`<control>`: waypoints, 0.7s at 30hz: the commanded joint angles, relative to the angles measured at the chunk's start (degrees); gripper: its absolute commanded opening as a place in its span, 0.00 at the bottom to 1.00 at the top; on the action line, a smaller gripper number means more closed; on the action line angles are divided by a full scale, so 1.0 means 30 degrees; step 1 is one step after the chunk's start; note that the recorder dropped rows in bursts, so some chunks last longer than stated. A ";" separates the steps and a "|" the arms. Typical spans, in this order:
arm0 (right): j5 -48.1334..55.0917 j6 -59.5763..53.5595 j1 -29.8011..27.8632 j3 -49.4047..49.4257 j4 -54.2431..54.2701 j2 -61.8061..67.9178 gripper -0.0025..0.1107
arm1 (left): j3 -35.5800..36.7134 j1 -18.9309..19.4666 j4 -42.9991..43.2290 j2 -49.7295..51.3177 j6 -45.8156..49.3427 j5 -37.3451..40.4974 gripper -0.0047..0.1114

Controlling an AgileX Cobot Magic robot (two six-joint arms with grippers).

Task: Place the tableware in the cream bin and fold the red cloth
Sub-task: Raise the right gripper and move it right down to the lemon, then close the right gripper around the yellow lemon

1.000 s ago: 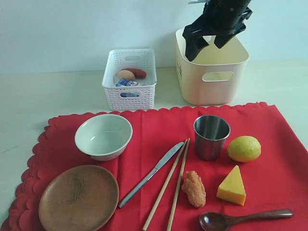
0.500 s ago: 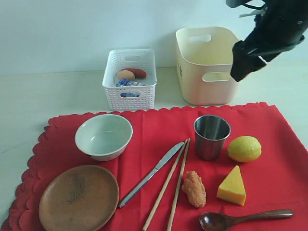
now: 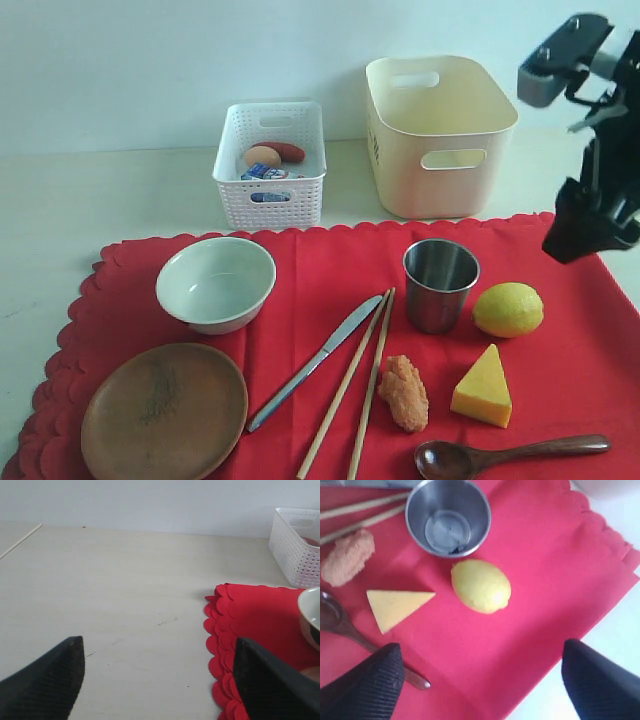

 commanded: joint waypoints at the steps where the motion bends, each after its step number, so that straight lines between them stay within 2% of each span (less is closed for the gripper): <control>1: -0.0494 -0.2911 -0.0076 0.1653 -0.2207 0.0902 0.73 | 0.0055 -0.0118 0.0027 -0.0084 -0.0045 -0.0218 0.71; 8: -0.3494 -0.5135 -0.0076 0.2510 -0.2506 0.2590 0.70 | 0.0055 -0.0118 0.0027 -0.0084 -0.0045 -0.0218 0.71; 16: -0.6145 -0.9590 -0.0076 0.2510 -0.0384 0.5170 0.68 | 0.0055 -0.0118 0.0027 -0.0084 -0.0045 -0.0218 0.71; 21: -0.6506 -1.1383 -0.0076 0.2510 -0.0173 0.6834 0.68 | 0.0055 -0.0118 0.0027 -0.0084 -0.0045 -0.0218 0.71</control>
